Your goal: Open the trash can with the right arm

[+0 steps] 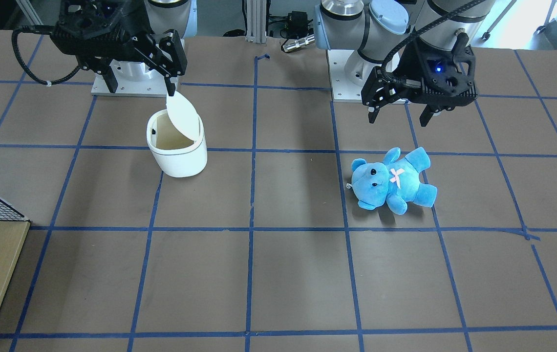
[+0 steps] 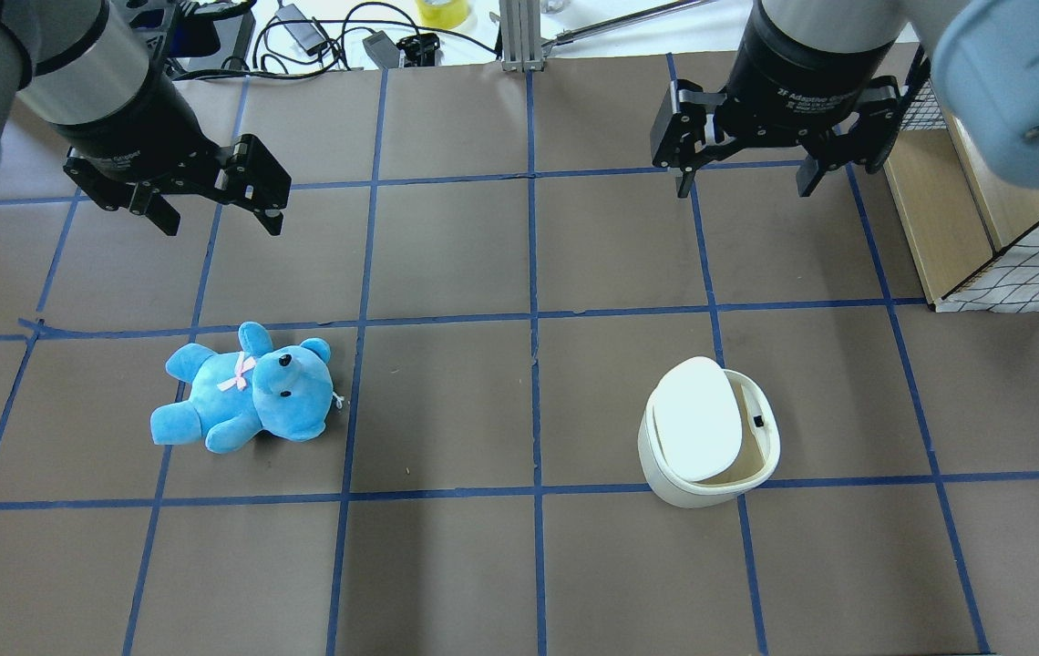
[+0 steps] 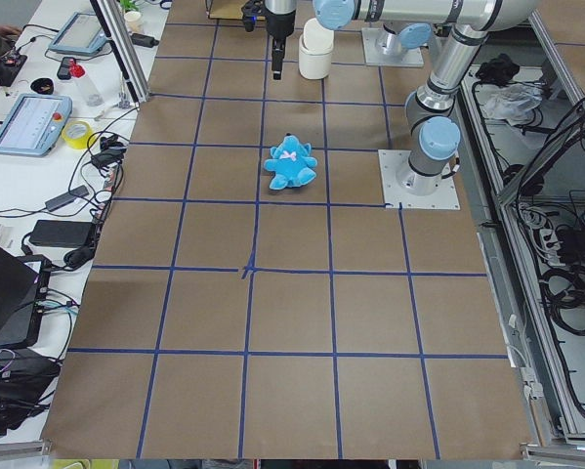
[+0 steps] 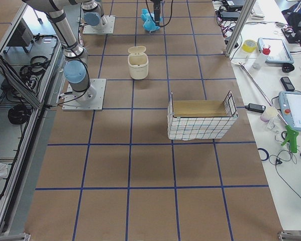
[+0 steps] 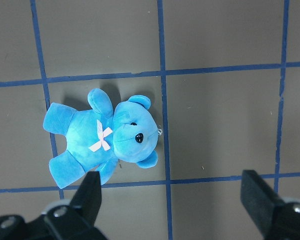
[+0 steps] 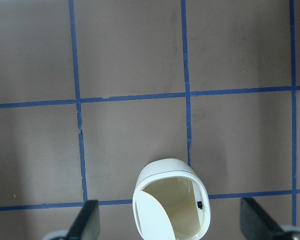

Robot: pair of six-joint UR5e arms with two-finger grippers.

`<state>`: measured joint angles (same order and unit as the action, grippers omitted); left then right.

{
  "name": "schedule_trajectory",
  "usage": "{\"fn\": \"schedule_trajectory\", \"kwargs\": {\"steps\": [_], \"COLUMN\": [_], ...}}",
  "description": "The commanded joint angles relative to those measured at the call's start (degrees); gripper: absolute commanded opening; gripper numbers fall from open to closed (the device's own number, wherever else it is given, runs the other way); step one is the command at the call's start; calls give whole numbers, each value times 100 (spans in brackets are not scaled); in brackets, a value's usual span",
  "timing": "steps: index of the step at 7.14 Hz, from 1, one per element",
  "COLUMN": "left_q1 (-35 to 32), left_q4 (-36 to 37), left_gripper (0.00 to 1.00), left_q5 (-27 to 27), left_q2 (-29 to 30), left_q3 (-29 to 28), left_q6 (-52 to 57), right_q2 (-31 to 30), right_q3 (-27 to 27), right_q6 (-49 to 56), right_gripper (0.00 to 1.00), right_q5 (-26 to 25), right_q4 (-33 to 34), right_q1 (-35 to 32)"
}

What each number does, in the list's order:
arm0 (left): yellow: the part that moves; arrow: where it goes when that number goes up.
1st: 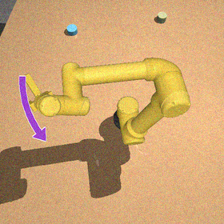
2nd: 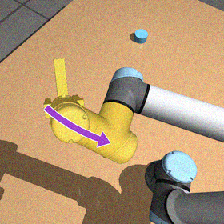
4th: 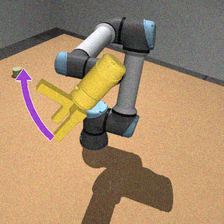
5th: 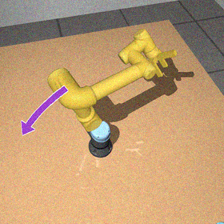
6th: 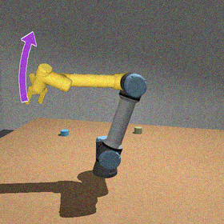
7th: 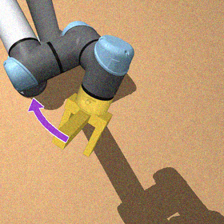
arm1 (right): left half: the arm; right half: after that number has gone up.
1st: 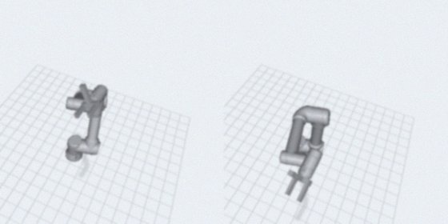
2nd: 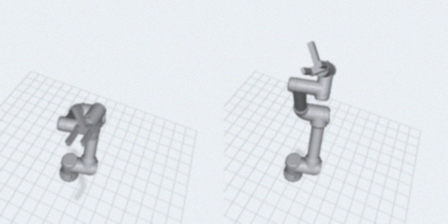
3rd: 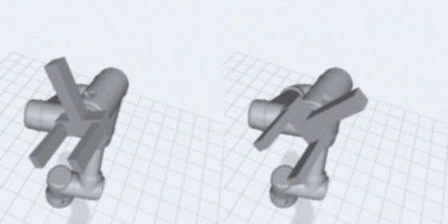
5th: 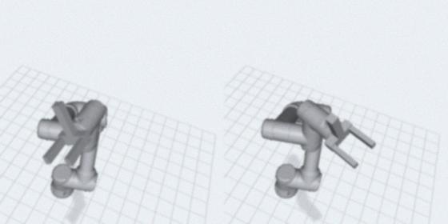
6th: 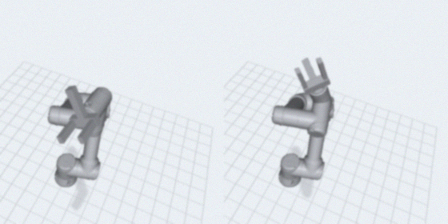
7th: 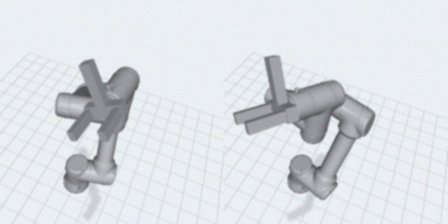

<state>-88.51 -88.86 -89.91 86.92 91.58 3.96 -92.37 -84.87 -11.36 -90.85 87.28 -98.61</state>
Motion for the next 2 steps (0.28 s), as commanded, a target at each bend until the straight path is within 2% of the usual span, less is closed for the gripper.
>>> {"fn": "schedule_trajectory", "kwargs": {"steps": [1,2], "left_q1": [0,0], "left_q4": [0,0], "left_gripper": [100,100], "left_q5": [0,0], "left_q2": [0,0], "left_q3": [0,0], "left_q6": [0,0], "right_q2": [0,-9], "right_q3": [-3,-3], "right_q6": [2,2], "right_gripper": [100,100], "right_q5": [-38,-30], "right_q4": [0,0], "right_q1": [0,0]}}
